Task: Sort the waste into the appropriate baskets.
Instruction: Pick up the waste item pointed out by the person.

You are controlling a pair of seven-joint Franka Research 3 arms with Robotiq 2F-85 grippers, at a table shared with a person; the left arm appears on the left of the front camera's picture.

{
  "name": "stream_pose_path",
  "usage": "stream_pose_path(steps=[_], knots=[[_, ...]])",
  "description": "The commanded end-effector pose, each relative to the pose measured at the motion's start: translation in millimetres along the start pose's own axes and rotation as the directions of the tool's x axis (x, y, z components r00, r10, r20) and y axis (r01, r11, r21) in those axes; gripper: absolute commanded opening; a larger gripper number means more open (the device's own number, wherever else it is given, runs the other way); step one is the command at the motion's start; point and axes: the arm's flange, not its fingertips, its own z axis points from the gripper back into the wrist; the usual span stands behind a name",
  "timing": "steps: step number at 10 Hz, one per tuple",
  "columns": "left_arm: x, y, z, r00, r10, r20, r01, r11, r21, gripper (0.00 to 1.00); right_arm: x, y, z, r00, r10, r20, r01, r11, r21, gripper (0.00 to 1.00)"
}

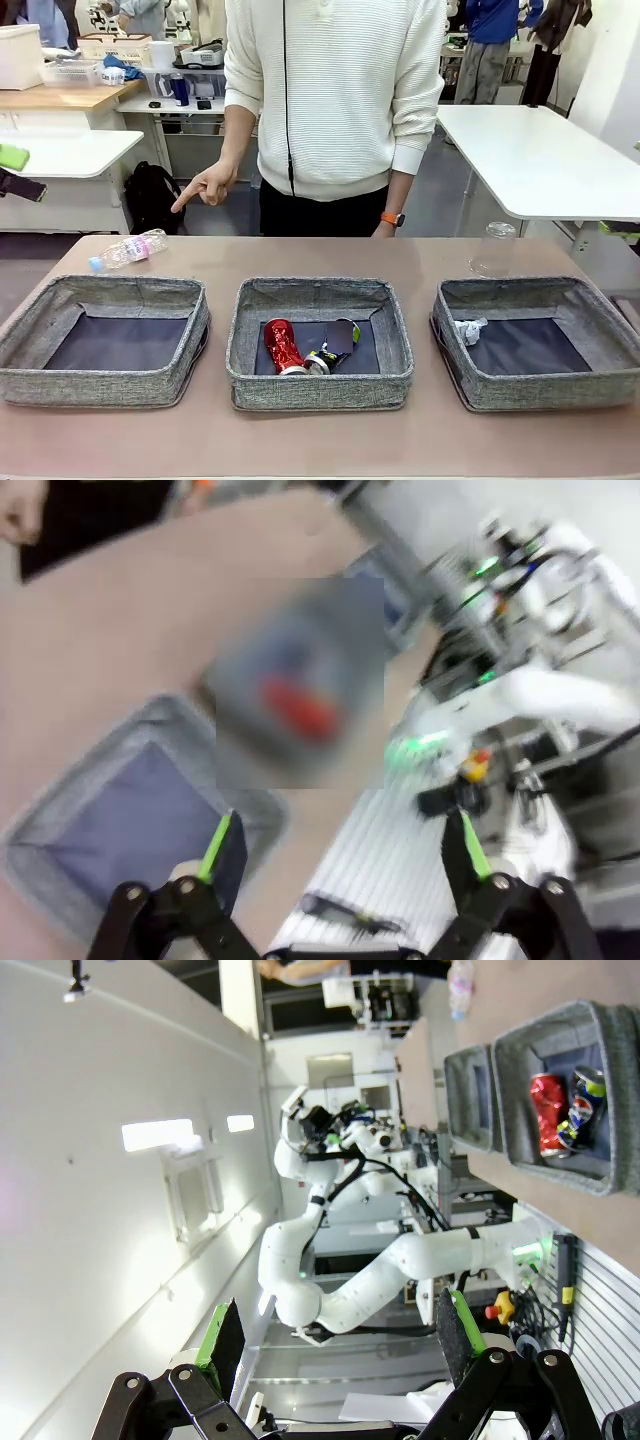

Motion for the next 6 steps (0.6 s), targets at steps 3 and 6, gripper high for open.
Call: stream_pose_path(steps=[3,6], knots=[[38,71,5,0.873,-0.141,-0.468,0.413,0.724,0.552,1.0,0,2,-1,1.0,0.018,-0.002,-0.018,1.0,0.016,1.0],[61,98,-38,0.816,-0.13,-0.563,0.494,0.662,0.563,1.0,0,2,-1,1.0,0.018,-0.002,-0.018,1.0,0.016,1.0]])
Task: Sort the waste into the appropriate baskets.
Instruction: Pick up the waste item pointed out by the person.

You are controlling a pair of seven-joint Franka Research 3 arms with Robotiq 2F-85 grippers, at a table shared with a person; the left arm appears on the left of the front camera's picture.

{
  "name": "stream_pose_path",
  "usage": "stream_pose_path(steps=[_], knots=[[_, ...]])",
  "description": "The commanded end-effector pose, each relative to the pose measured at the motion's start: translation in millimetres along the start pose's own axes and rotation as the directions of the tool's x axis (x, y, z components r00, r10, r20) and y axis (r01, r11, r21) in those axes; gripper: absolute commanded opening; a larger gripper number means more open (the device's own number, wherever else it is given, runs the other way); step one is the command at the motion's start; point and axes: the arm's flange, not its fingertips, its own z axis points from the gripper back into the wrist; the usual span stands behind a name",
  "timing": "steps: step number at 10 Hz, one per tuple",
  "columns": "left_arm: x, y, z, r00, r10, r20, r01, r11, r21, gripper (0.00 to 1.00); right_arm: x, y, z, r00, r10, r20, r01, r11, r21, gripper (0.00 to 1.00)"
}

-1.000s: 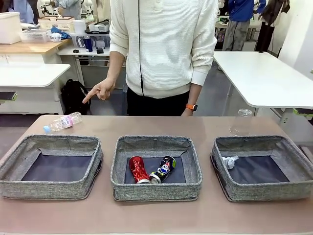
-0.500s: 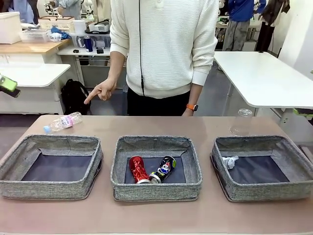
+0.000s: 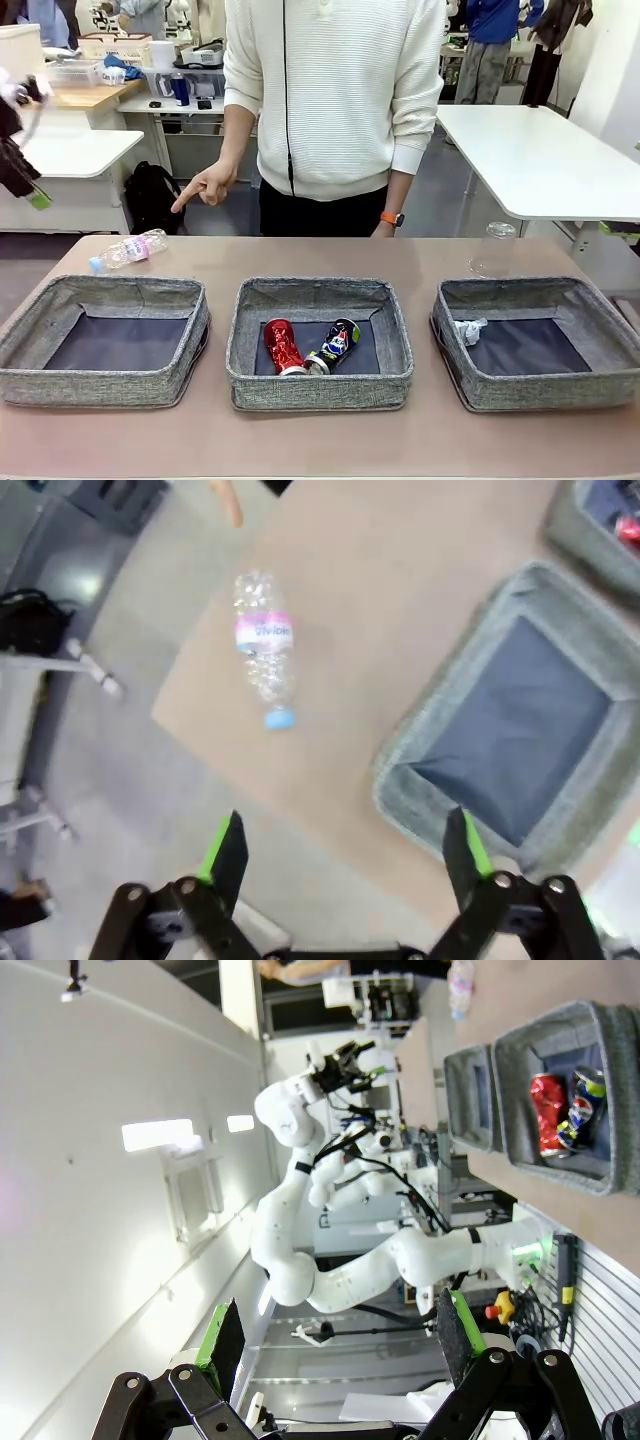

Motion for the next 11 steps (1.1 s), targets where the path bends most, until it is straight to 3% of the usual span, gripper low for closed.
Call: stream_pose_path(steps=[1,4,6,9,11], knots=[[-14,-1,16,0.998,0.04,0.05,-0.036,0.996,-0.079,1.0,0,2,-1,1.0,0.018,-0.002,-0.018,1.0,0.016,1.0],[-14,-1,16,0.998,0.04,0.05,-0.036,0.996,-0.079,1.0,0,2,-1,1.0,0.018,-0.002,-0.018,1.0,0.016,1.0],[-5,-7,-2,1.0,0.008,0.012,-0.008,1.0,0.006,1.0,0,2,-1,1.0,0.018,-0.002,-0.018,1.0,0.016,1.0],[25,40,-39,0.996,0.087,0.036,-0.091,0.987,0.133,1.0,0,2,-1,1.0,0.018,-0.002,-0.018,1.0,0.016,1.0],[40,79,-79,0.998,0.033,-0.047,-0.031,0.999,0.043,1.0,0,2,-1,1.0,0.018,-0.002,-0.018,1.0,0.016,1.0]])
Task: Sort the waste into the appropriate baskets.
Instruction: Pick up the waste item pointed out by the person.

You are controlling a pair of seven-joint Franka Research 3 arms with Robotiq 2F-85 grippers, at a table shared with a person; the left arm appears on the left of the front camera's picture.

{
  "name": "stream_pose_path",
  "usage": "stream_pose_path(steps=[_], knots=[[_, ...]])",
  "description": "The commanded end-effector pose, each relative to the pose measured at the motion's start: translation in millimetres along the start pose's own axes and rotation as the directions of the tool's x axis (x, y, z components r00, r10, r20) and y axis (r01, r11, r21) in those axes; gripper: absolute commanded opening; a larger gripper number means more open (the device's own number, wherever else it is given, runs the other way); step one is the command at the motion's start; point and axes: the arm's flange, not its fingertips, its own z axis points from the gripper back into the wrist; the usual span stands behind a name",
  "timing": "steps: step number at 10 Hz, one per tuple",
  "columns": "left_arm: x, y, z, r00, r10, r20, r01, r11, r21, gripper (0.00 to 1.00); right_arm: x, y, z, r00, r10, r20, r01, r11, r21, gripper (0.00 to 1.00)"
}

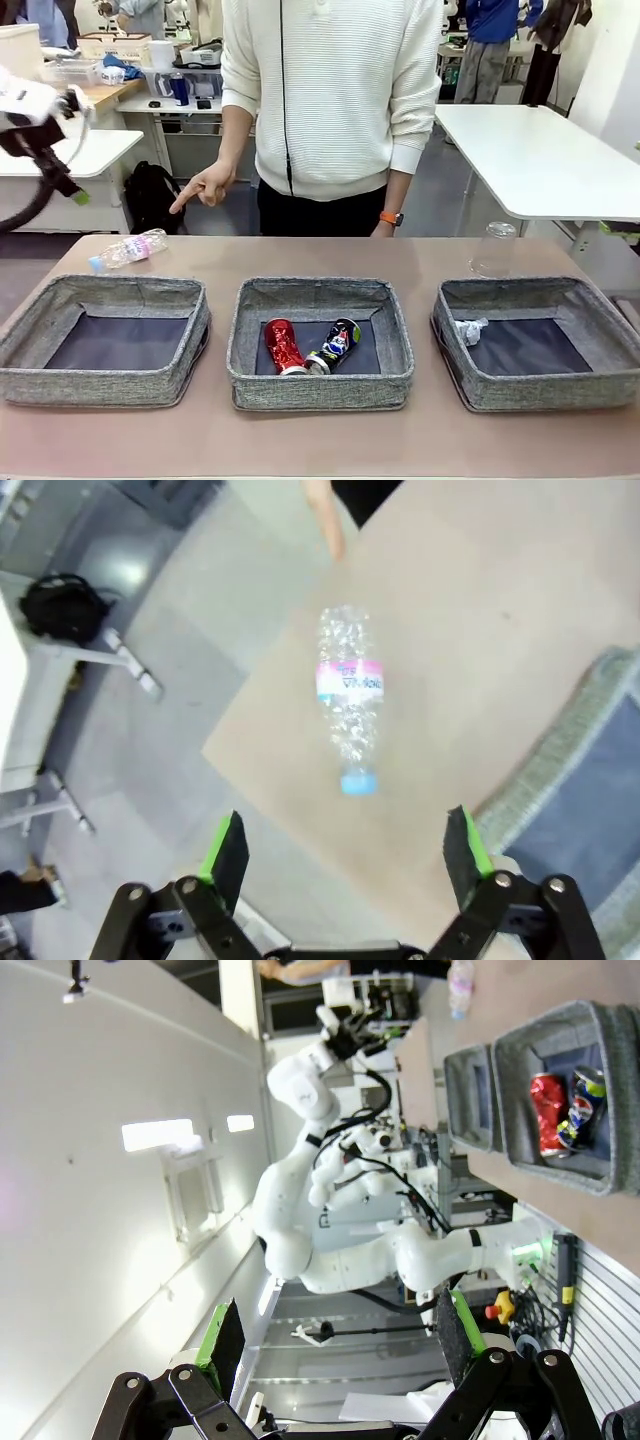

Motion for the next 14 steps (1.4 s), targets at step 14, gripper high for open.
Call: stream_pose_path(steps=[14], knots=[[34,60,-206,0.988,-0.02,-0.151,-0.037,0.93,-0.366,1.0,0,2,0,1.0,0.018,-0.002,-0.018,1.0,0.016,1.0]])
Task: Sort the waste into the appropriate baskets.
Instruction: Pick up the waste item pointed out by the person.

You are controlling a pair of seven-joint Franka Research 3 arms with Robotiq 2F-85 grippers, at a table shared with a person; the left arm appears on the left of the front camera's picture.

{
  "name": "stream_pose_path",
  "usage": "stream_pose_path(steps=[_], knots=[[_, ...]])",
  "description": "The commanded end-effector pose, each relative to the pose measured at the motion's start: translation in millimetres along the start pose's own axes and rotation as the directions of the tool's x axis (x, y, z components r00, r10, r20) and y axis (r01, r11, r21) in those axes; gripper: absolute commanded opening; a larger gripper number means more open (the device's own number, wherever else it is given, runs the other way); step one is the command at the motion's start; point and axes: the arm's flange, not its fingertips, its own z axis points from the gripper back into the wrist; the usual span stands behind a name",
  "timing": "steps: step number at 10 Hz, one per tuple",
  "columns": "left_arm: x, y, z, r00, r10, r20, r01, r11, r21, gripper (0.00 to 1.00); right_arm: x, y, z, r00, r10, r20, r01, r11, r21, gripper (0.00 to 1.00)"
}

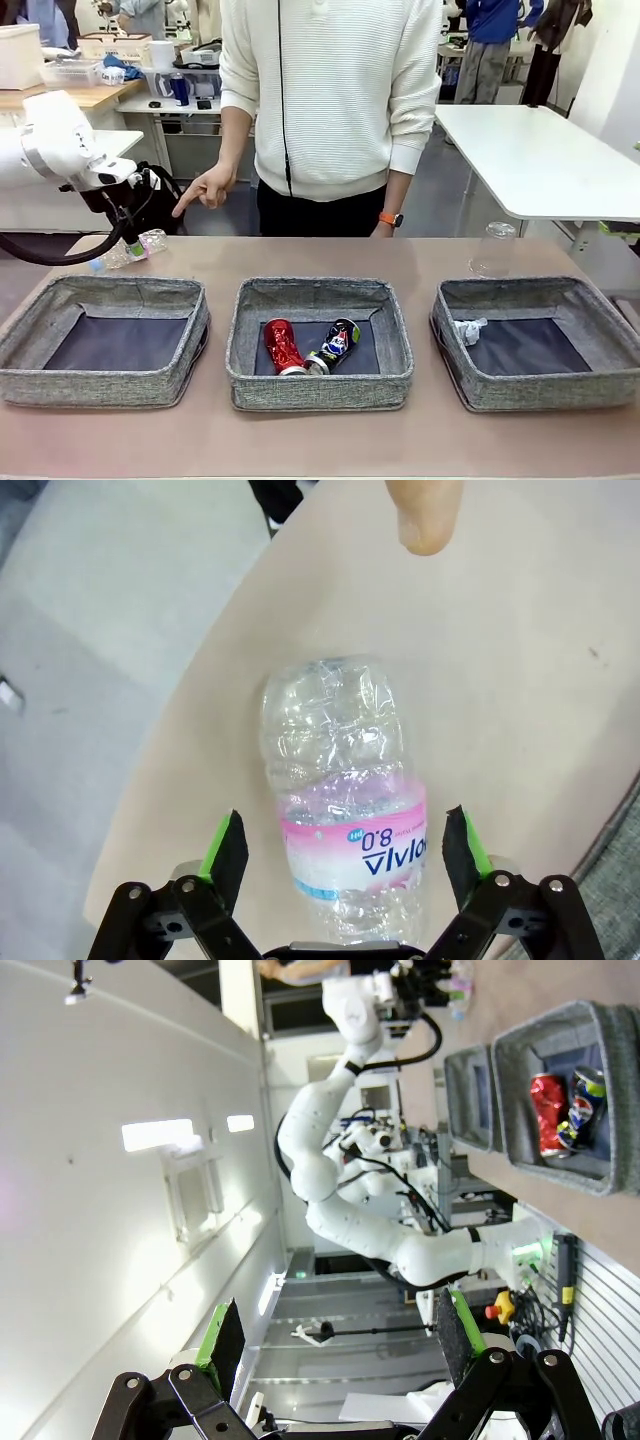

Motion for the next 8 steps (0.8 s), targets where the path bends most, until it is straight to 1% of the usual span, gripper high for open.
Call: stream_pose_path(steps=[1,2,5,6,7,8], knots=[[6.0,7.3,3.7,1.0,-0.007,-0.02,0.007,1.0,-0.024,1.0,0.5,2.0,-0.4,1.0,0.018,-0.002,-0.018,1.0,0.016,1.0],[5.8,7.6,2.8,0.999,-0.04,-0.029,0.039,0.998,-0.052,1.0,0.5,2.0,-0.4,1.0,0.018,-0.002,-0.018,1.0,0.016,1.0],[6.7,8.2,-1.3,0.999,-0.027,-0.037,0.024,0.997,-0.074,1.0,0.5,2.0,-0.4,1.0,0.018,-0.002,-0.018,1.0,0.016,1.0],[6.2,8.2,-1.3,0.999,-0.024,-0.047,0.021,0.998,-0.067,0.42,0.5,2.0,-0.4,1.0,0.018,-0.002,-0.018,1.0,0.016,1.0],[6.0,8.4,-0.5,0.998,-0.015,-0.053,0.011,0.998,-0.065,0.42,0.5,2.0,-0.4,1.0,0.018,-0.002,-0.018,1.0,0.016,1.0],[5.9,8.3,-0.5,0.998,-0.015,-0.055,0.012,0.998,-0.064,0.0,0.5,2.0,-0.4,1.0,0.018,-0.002,-0.018,1.0,0.016,1.0]])
